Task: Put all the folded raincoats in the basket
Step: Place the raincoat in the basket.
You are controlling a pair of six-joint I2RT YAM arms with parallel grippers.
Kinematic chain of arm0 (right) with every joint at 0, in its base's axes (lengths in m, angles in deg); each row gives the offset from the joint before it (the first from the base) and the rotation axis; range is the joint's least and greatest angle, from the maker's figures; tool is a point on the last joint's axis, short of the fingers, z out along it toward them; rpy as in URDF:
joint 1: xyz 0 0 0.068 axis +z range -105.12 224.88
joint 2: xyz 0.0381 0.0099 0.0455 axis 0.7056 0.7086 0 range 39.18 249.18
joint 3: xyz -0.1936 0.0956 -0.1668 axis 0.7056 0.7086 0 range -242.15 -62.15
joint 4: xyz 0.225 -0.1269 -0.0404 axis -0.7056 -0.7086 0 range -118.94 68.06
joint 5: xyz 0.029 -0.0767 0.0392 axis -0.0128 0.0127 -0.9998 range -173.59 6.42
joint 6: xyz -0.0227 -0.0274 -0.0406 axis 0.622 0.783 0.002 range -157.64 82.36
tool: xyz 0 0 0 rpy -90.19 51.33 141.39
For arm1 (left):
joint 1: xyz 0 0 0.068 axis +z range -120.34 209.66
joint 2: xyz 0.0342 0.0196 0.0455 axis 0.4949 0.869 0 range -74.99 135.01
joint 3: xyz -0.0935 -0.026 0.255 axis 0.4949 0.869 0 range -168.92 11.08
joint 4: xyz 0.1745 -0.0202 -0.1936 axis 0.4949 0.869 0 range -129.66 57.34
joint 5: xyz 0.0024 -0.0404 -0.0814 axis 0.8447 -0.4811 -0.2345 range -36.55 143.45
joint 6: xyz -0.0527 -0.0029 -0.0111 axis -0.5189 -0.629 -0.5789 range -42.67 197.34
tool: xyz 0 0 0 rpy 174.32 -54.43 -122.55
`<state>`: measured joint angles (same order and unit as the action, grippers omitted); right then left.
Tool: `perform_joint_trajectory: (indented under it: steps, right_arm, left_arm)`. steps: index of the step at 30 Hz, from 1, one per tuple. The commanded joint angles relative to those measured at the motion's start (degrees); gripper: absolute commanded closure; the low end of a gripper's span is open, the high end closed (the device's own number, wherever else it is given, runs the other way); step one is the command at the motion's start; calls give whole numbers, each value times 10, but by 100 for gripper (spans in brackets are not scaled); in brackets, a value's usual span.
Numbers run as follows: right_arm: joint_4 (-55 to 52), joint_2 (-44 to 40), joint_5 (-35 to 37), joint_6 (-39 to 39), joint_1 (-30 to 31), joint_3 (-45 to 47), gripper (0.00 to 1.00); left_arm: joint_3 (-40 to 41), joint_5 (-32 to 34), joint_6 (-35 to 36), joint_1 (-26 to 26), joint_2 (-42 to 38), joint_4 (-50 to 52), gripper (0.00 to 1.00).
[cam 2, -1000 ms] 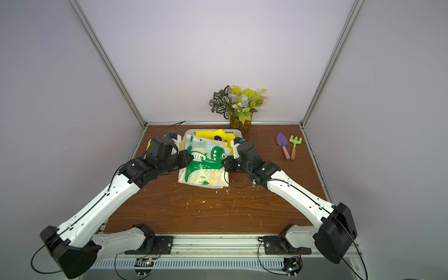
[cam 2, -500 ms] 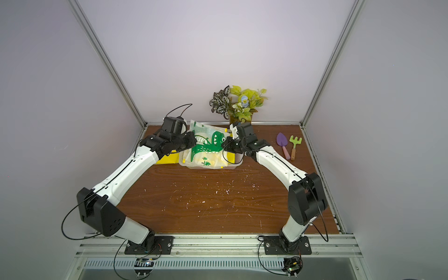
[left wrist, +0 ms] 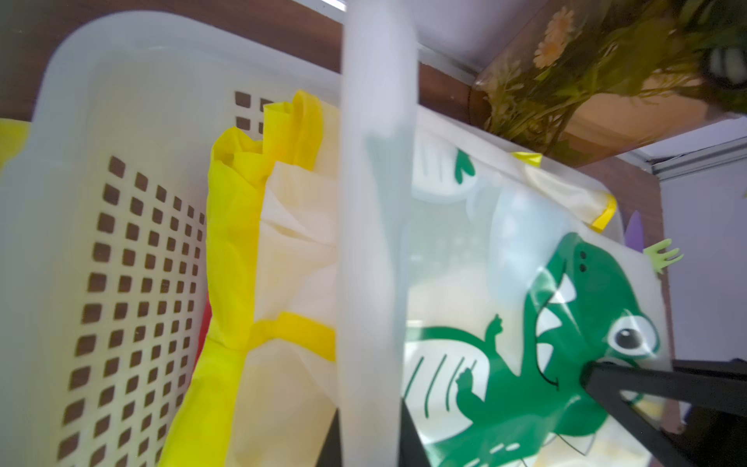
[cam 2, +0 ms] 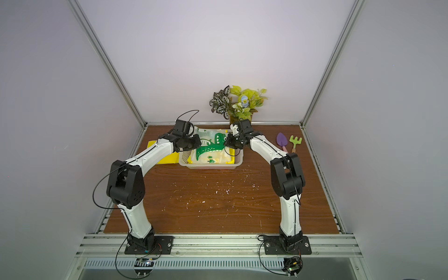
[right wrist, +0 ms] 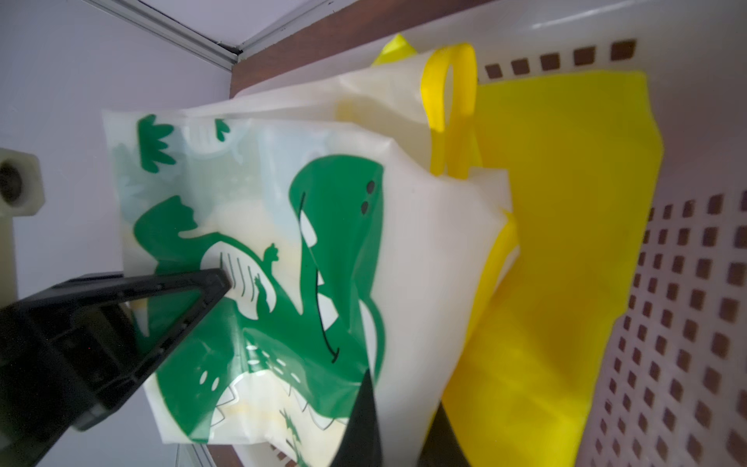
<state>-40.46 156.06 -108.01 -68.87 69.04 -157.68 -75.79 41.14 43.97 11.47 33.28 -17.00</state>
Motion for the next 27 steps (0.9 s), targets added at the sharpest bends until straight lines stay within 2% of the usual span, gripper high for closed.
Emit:
perform_joint_trajectory:
  steps: [1,2,4,8,9,13,17,21,27]
  right_arm:
    - [-2,-12,-18,22,-4,-35,80]
    - [-8,-11,-14,27,-5,-40,67]
    - [-26,-11,-4,38,-6,-57,55]
    - [-54,-24,26,53,-8,-101,43]
    - [-60,-28,36,54,-8,-111,42]
    - [-64,-59,83,44,-7,-129,43]
    - [13,-87,40,-2,-2,-65,52]
    - [46,-83,30,-27,8,-32,58]
    - [131,-68,13,-74,17,40,61]
  left_arm:
    - [-42,-7,31,7,10,33,56]
    - [-51,3,34,7,9,45,38]
    - [-63,25,40,7,0,61,21]
    - [-107,64,53,8,-20,99,2]
    - [-120,63,52,8,-24,103,1]
    - [-161,9,7,11,-34,90,3]
    - [-142,-81,-48,6,-17,9,18]
    - [-109,-82,-69,-11,-6,-41,27]
    - [7,-70,-113,-15,-22,-151,35]
